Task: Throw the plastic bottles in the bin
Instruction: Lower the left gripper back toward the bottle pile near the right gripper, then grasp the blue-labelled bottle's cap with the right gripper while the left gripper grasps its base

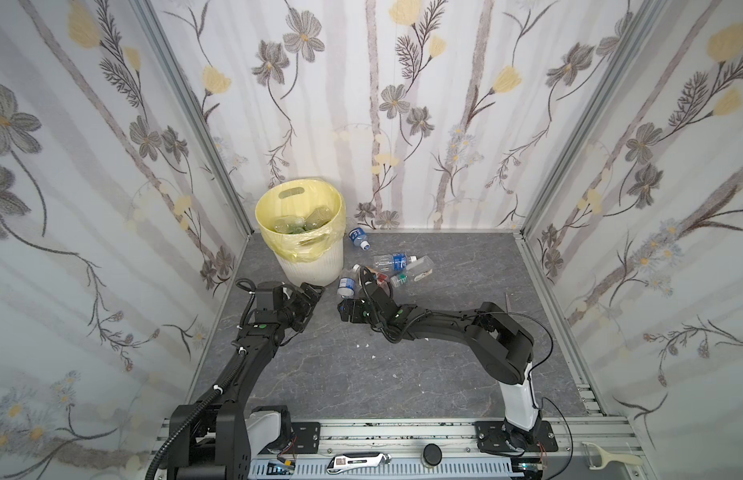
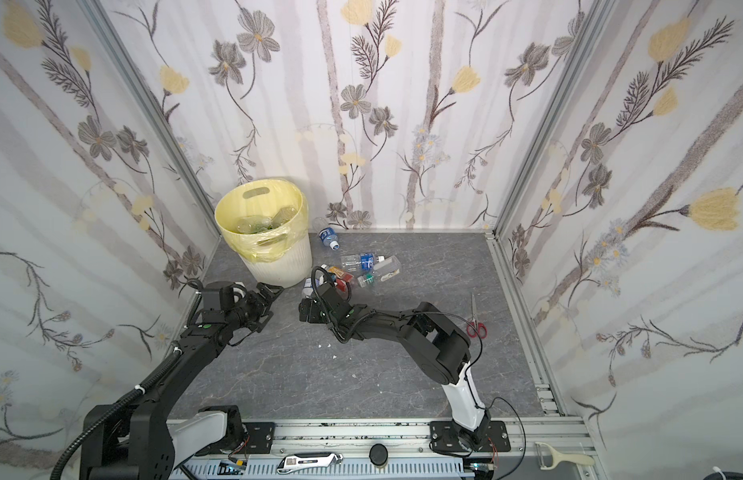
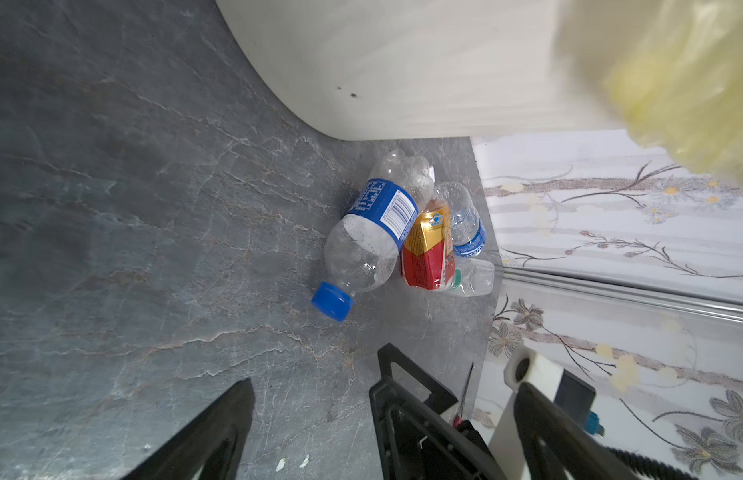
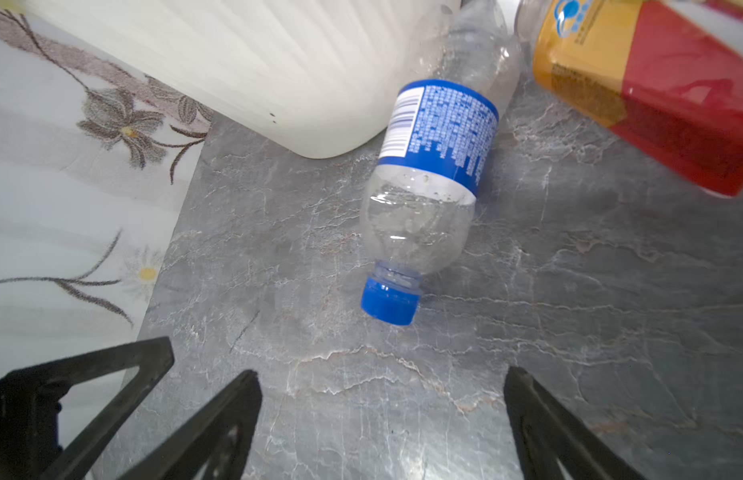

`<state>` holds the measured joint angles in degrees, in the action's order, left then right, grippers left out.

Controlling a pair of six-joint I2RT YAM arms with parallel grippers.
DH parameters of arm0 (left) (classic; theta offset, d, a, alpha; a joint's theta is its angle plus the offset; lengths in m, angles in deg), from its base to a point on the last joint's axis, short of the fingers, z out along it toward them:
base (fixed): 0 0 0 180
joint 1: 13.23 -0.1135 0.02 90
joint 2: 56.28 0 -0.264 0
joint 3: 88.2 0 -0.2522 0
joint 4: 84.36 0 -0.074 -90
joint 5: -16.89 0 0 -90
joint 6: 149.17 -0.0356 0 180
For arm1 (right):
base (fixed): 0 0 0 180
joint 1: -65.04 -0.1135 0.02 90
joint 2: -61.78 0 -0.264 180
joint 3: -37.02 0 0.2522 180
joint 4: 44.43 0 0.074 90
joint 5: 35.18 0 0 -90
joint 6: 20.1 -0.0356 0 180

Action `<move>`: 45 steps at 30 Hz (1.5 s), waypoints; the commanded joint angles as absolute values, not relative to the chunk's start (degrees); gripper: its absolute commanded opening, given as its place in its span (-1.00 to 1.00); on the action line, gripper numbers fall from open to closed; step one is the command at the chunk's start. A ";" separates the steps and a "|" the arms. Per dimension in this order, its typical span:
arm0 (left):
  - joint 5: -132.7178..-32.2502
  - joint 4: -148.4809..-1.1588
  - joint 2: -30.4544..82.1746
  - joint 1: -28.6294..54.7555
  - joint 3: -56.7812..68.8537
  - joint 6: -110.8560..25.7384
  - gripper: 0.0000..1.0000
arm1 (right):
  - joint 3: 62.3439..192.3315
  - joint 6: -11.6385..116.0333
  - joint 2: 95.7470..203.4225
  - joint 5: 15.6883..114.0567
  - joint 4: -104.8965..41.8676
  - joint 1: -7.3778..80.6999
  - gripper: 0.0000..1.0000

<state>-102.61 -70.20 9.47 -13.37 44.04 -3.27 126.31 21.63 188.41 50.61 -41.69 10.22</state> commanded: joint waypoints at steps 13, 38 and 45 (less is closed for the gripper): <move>-109.67 -77.76 13.23 -15.78 47.21 -1.60 1.00 | 132.83 13.11 197.43 53.10 -45.25 10.50 0.49; -110.33 -78.60 13.27 -17.17 48.44 -1.90 1.00 | 129.89 7.69 198.44 54.56 -49.71 12.05 -0.24; -109.43 -78.69 12.89 -17.05 48.17 -1.51 1.00 | 124.42 8.57 194.23 54.42 -51.67 12.14 -0.37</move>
